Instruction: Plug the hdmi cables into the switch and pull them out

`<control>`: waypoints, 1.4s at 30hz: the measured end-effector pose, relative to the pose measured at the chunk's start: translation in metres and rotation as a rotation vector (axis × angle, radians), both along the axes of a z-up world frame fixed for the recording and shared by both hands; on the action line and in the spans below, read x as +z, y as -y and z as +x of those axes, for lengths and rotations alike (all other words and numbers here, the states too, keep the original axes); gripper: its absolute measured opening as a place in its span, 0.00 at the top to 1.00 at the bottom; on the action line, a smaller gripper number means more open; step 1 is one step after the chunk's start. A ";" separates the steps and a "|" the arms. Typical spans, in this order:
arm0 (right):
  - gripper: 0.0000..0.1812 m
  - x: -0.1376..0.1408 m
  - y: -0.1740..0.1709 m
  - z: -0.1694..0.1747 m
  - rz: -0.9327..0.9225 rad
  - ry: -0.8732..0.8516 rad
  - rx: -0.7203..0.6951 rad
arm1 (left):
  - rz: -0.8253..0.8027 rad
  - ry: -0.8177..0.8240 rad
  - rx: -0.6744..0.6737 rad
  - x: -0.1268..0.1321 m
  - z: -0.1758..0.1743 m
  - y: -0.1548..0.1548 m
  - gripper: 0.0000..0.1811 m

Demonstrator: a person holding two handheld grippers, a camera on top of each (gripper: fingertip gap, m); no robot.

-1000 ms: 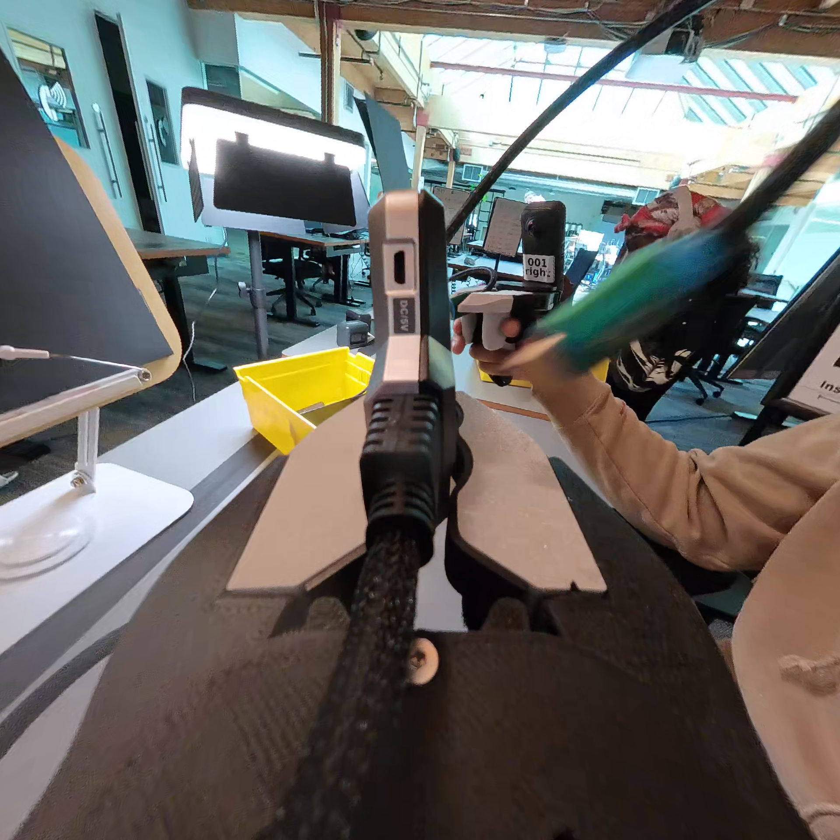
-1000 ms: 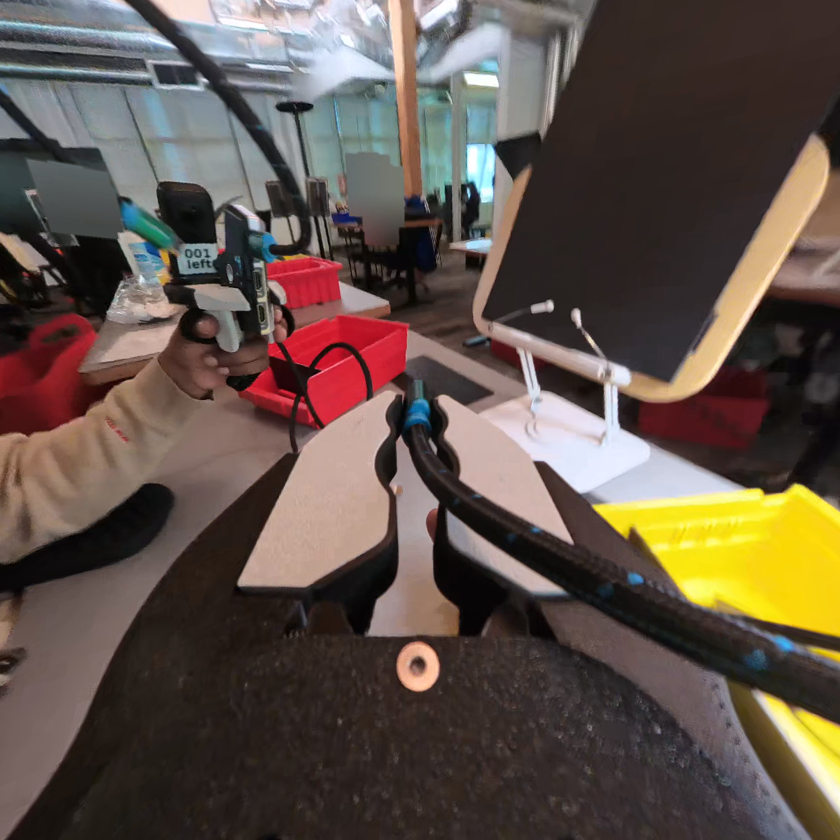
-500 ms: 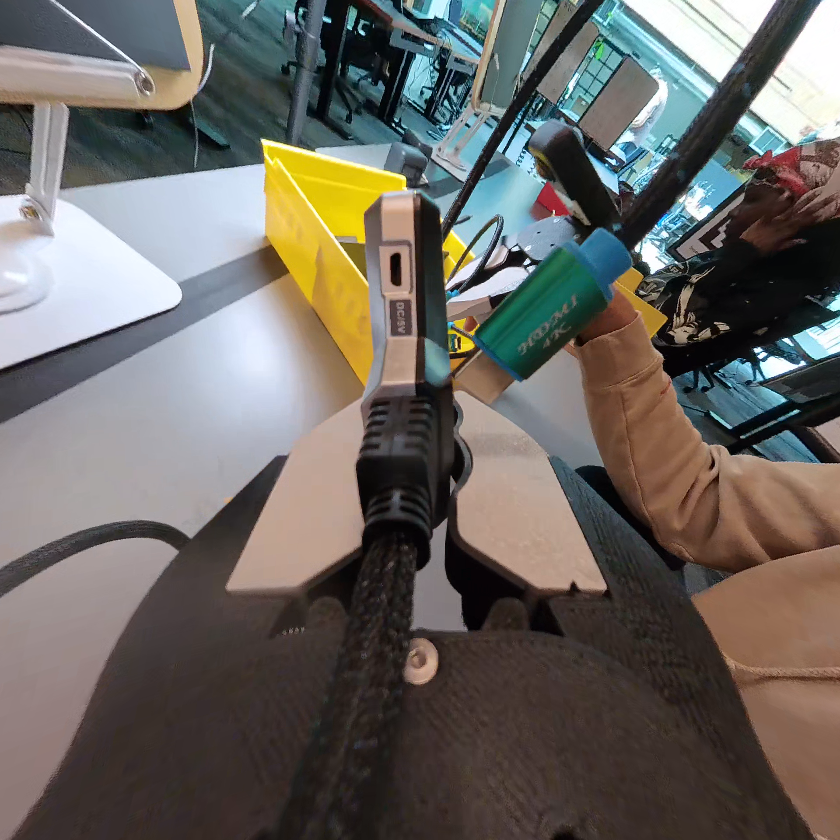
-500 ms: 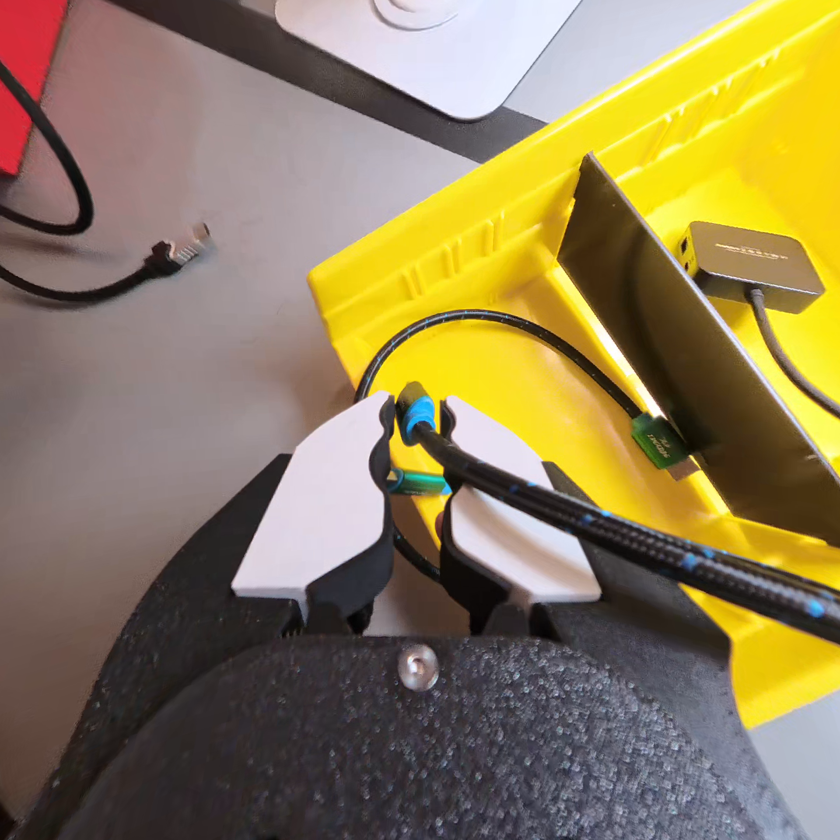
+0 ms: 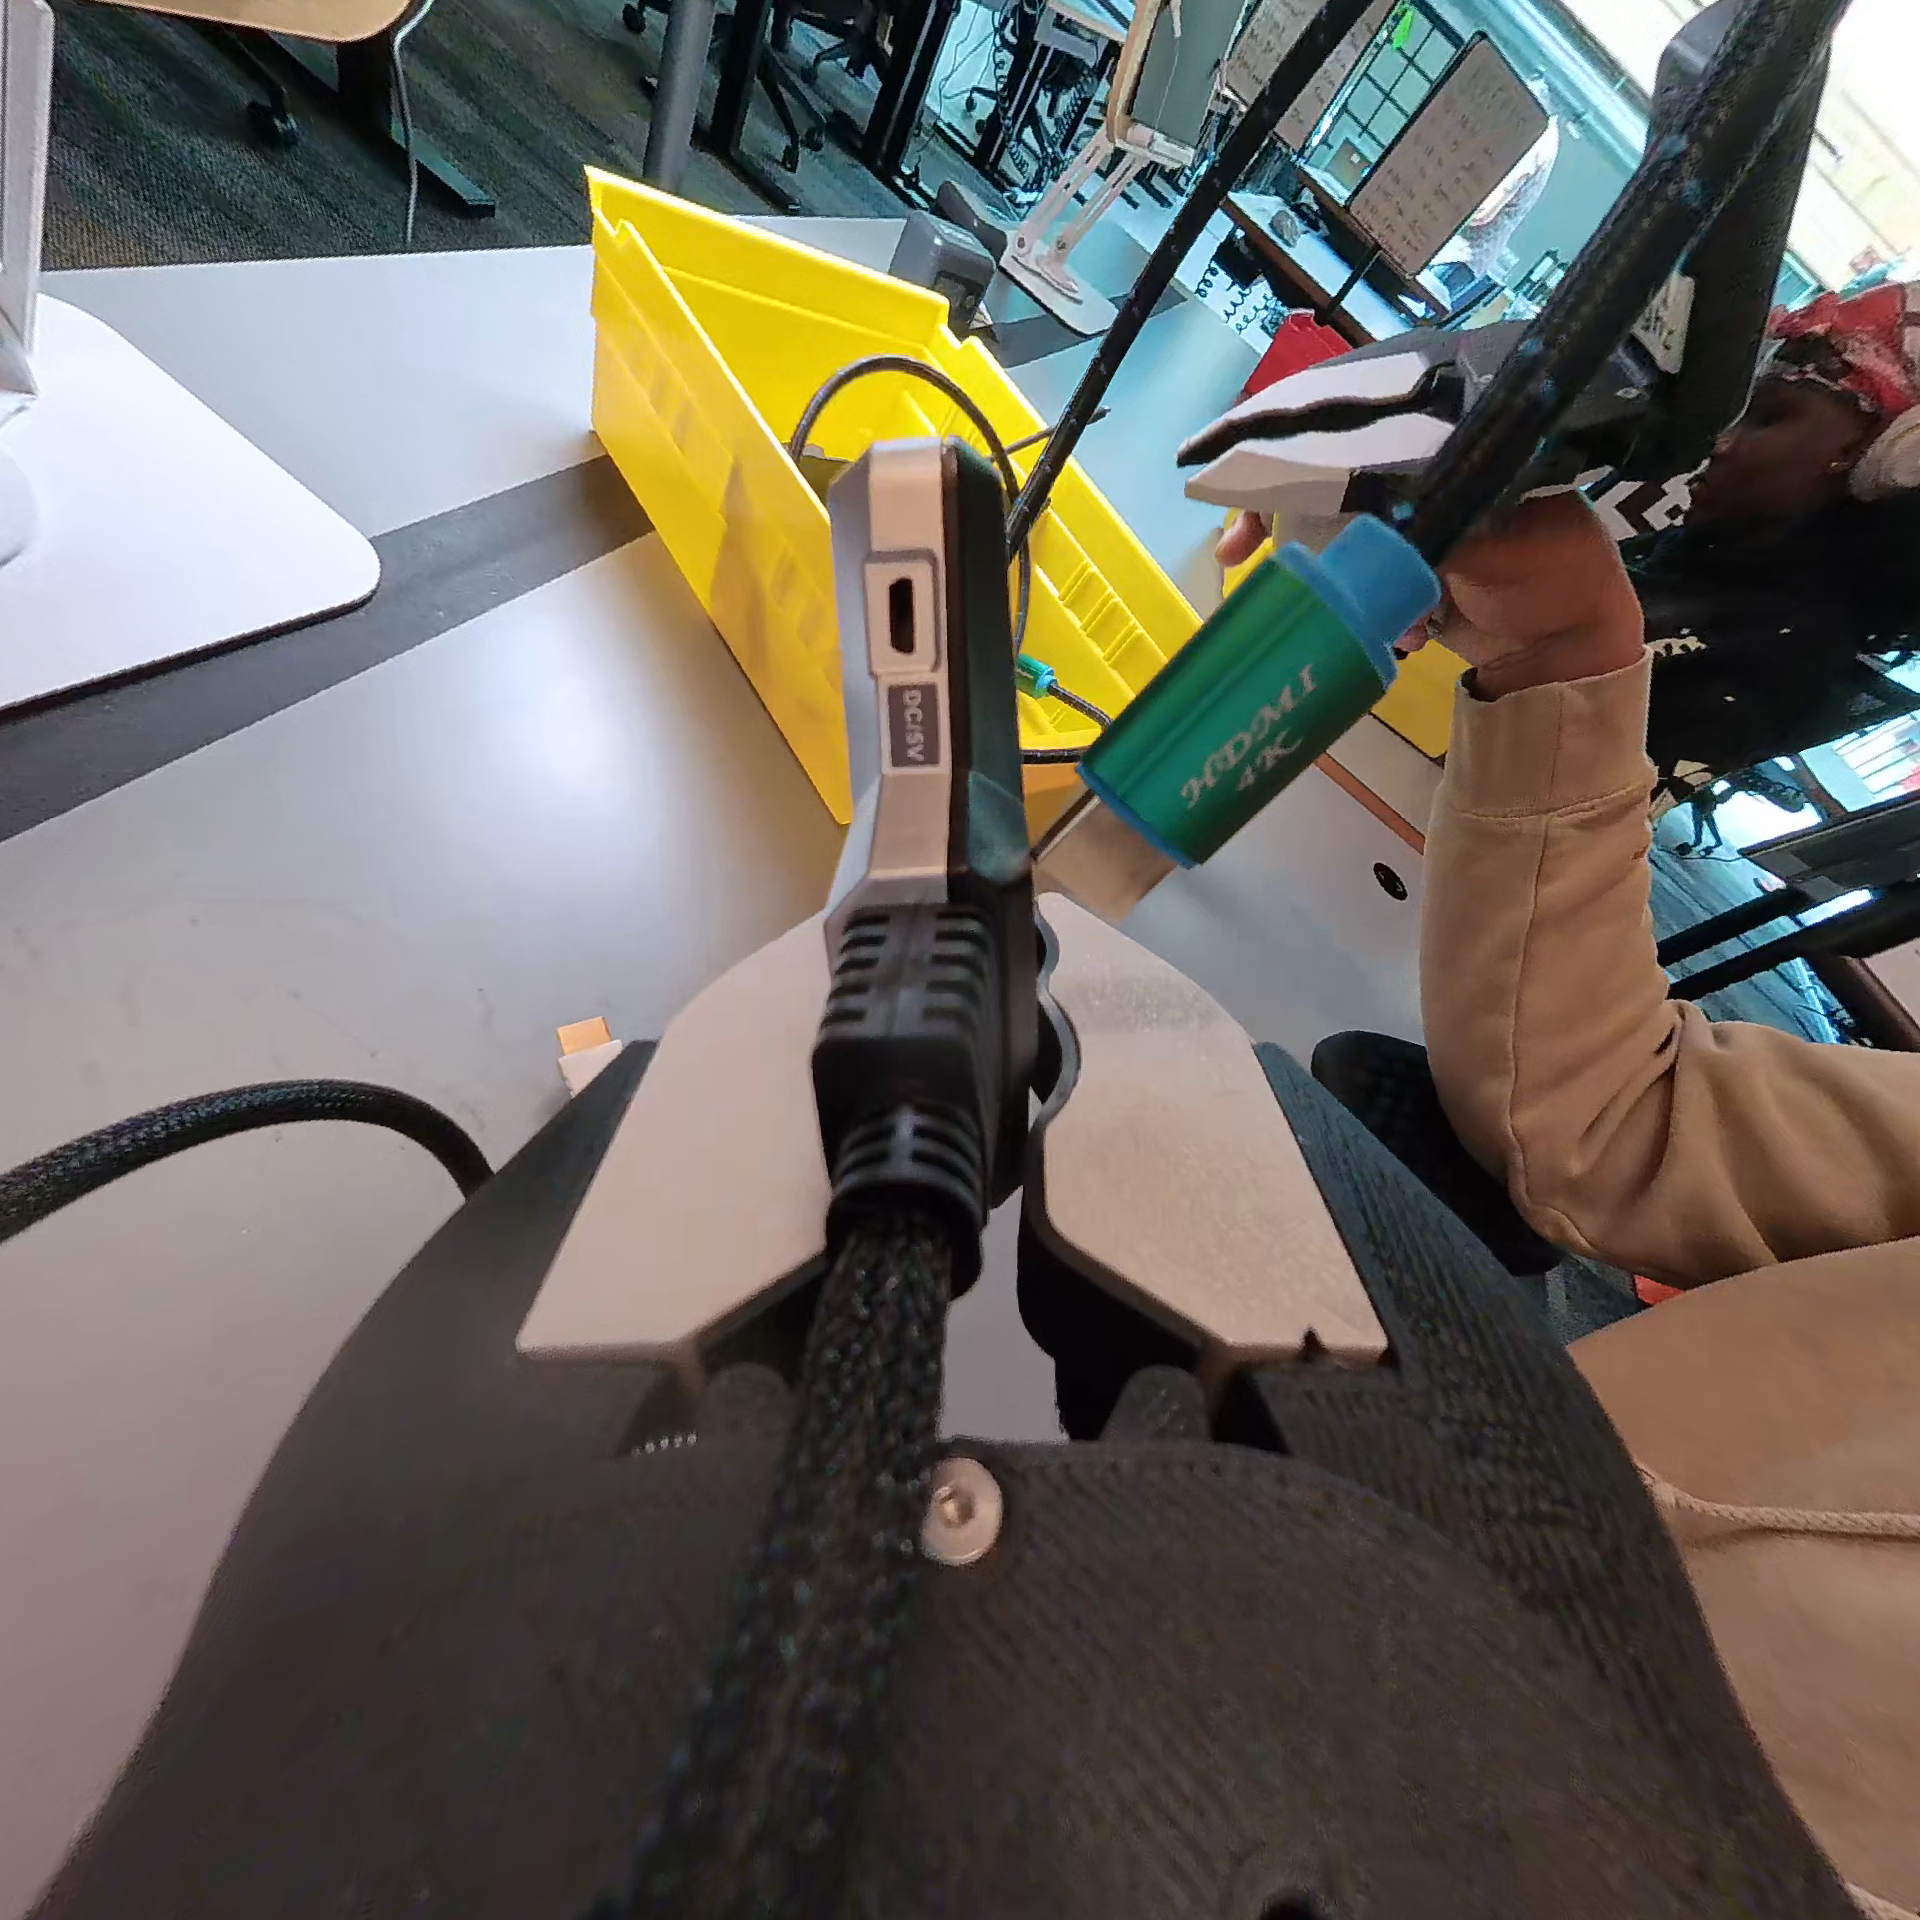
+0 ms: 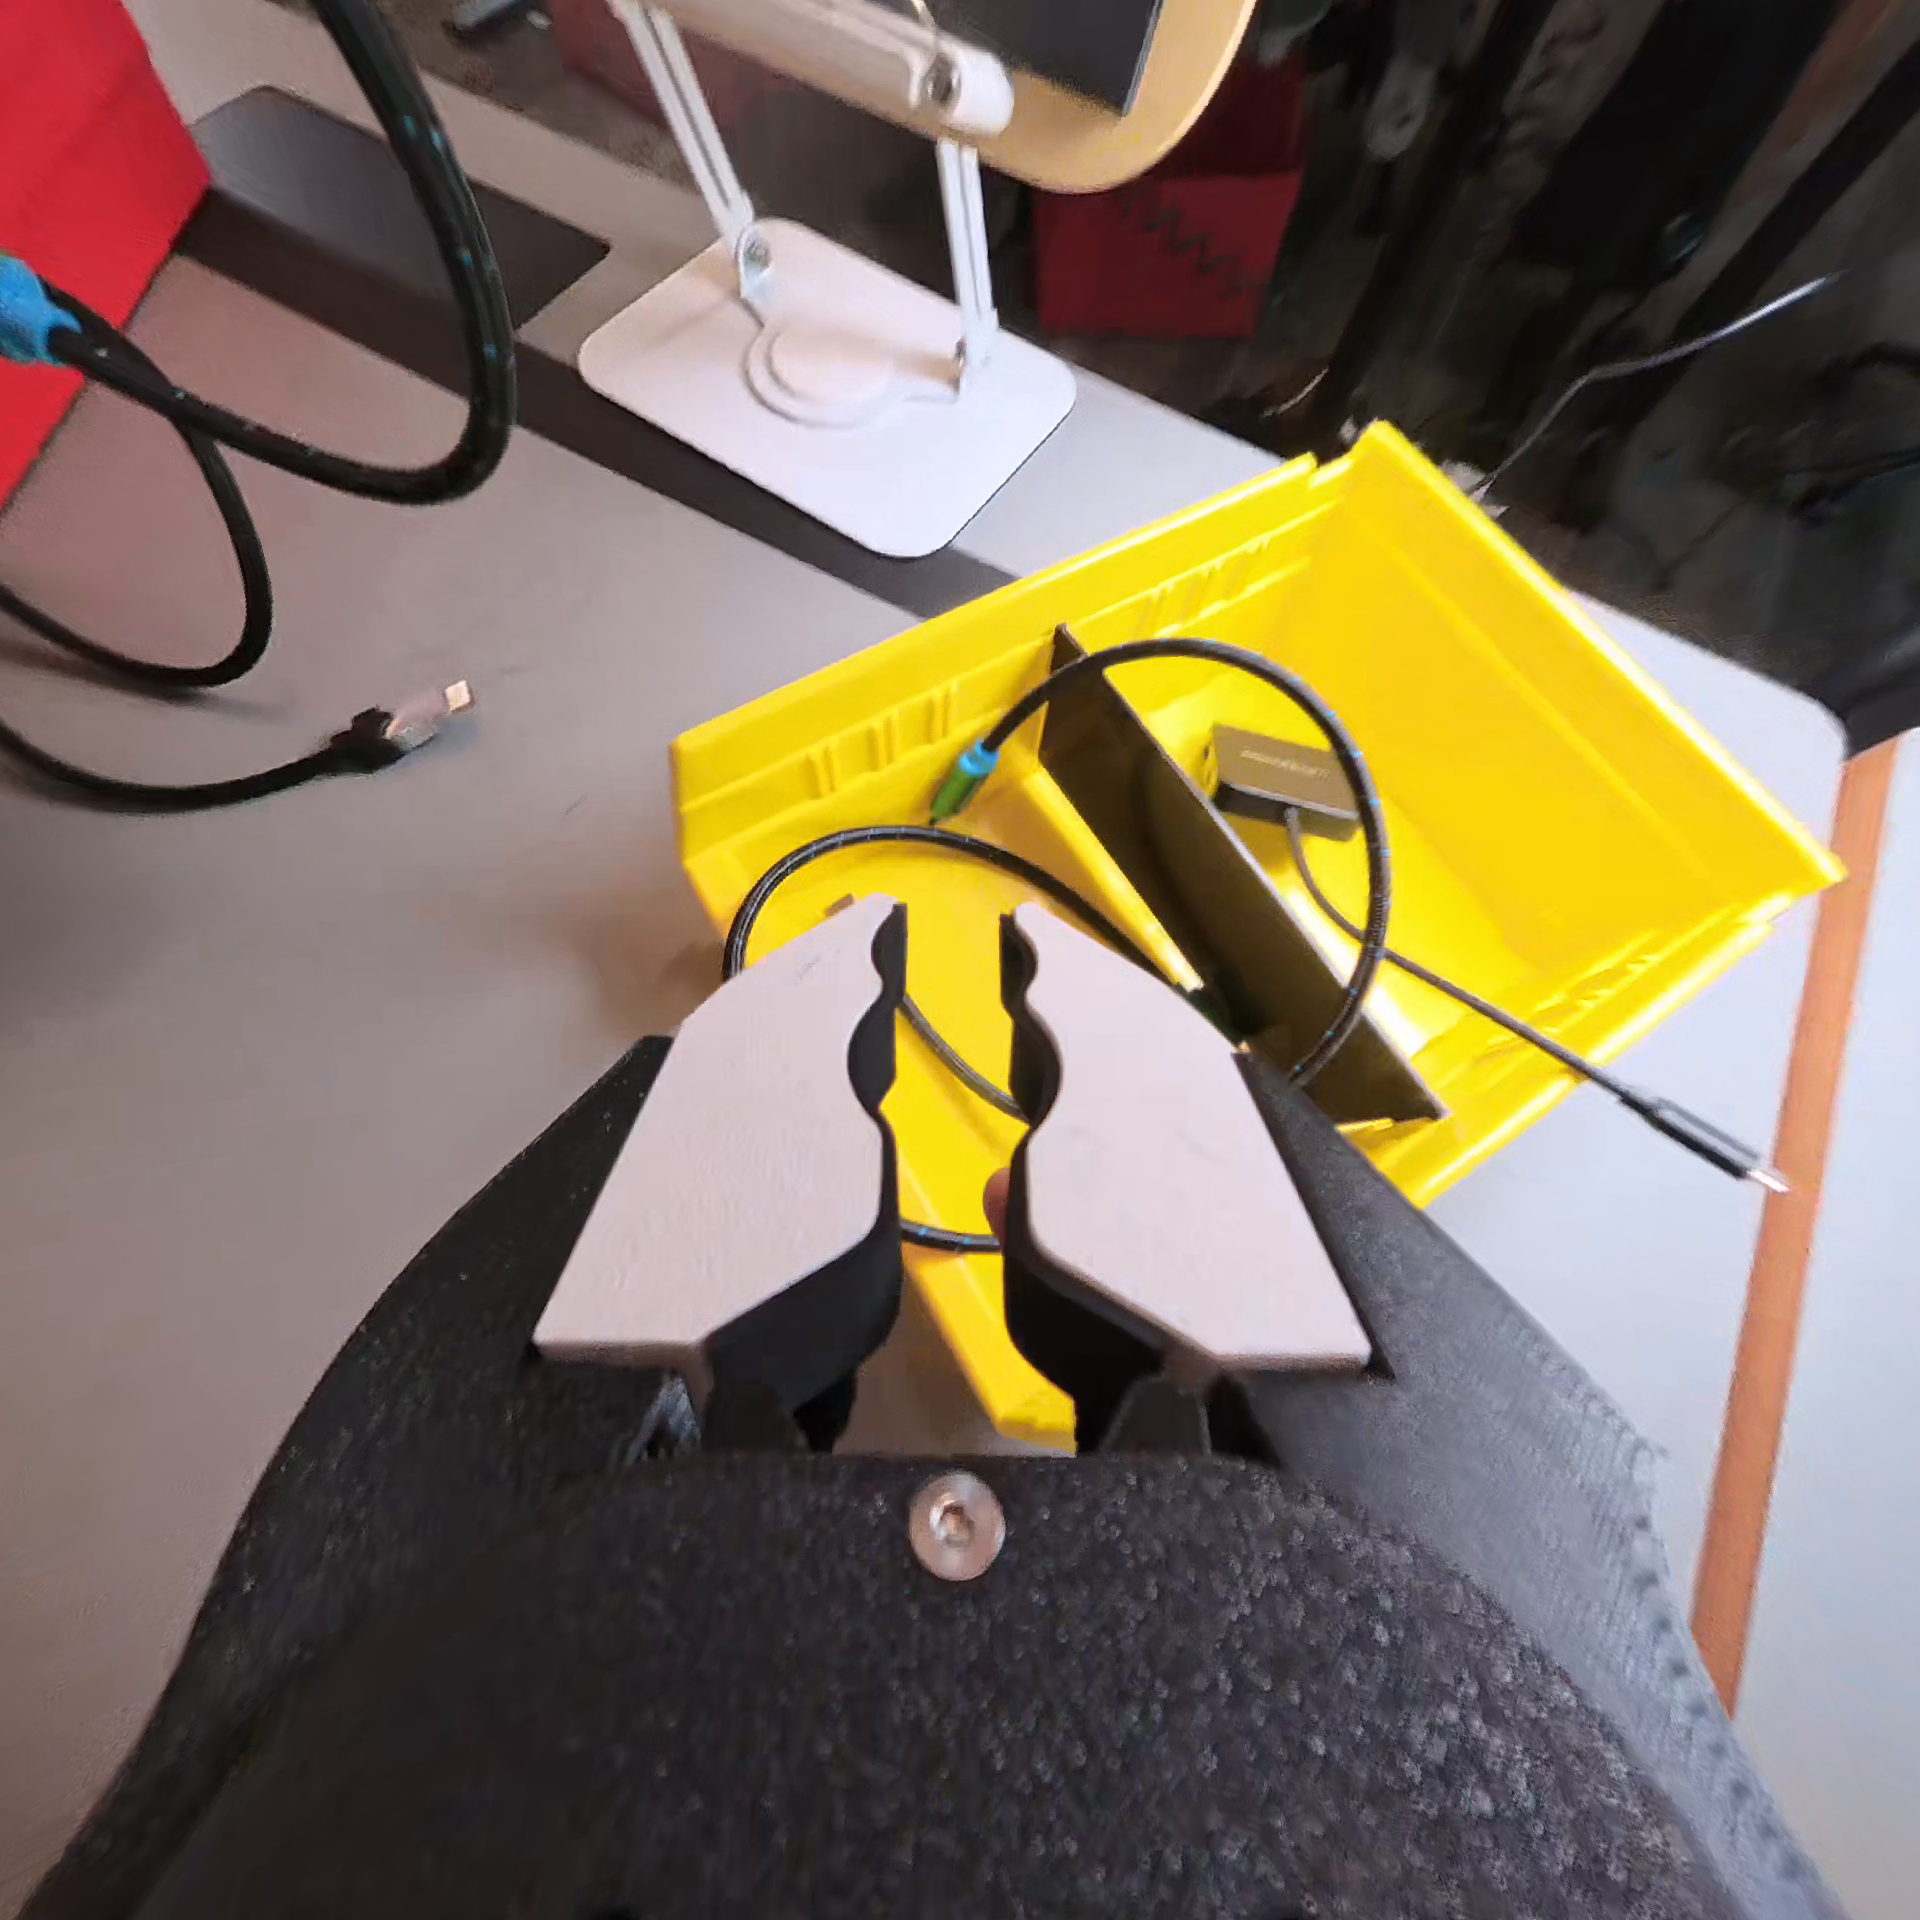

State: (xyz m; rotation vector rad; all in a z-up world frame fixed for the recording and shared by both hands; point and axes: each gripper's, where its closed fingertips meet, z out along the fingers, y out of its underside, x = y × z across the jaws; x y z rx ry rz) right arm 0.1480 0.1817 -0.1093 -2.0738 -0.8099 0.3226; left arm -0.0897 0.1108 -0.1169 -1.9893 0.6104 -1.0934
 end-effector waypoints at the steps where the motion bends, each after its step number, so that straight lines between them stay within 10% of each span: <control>1: 0.91 0.004 -0.001 -0.002 0.024 -0.002 0.000 | -0.001 -0.002 0.000 -0.001 0.000 0.000 0.86; 7: 0.90 0.042 0.015 -0.048 0.176 -0.177 0.180 | -0.007 -0.008 -0.019 -0.005 0.006 0.001 0.86; 13: 0.94 0.035 0.091 -0.141 -0.002 -0.341 0.675 | 0.029 0.075 -0.069 0.005 0.020 0.006 0.86; 19: 0.84 0.033 0.089 -0.202 -0.125 -0.758 0.702 | 0.097 0.235 -0.105 0.034 0.028 0.014 0.86; 24: 0.87 0.064 0.075 -0.197 -0.165 -1.171 0.610 | 0.140 0.227 -0.168 0.033 0.048 0.024 0.86; 36: 0.94 0.101 0.077 -0.137 0.087 -1.066 0.700 | 0.084 0.047 -0.545 0.026 0.027 0.089 0.82; 42: 0.94 0.102 0.106 -0.133 0.151 -0.932 0.860 | 0.351 0.192 -0.262 0.092 -0.003 0.066 0.84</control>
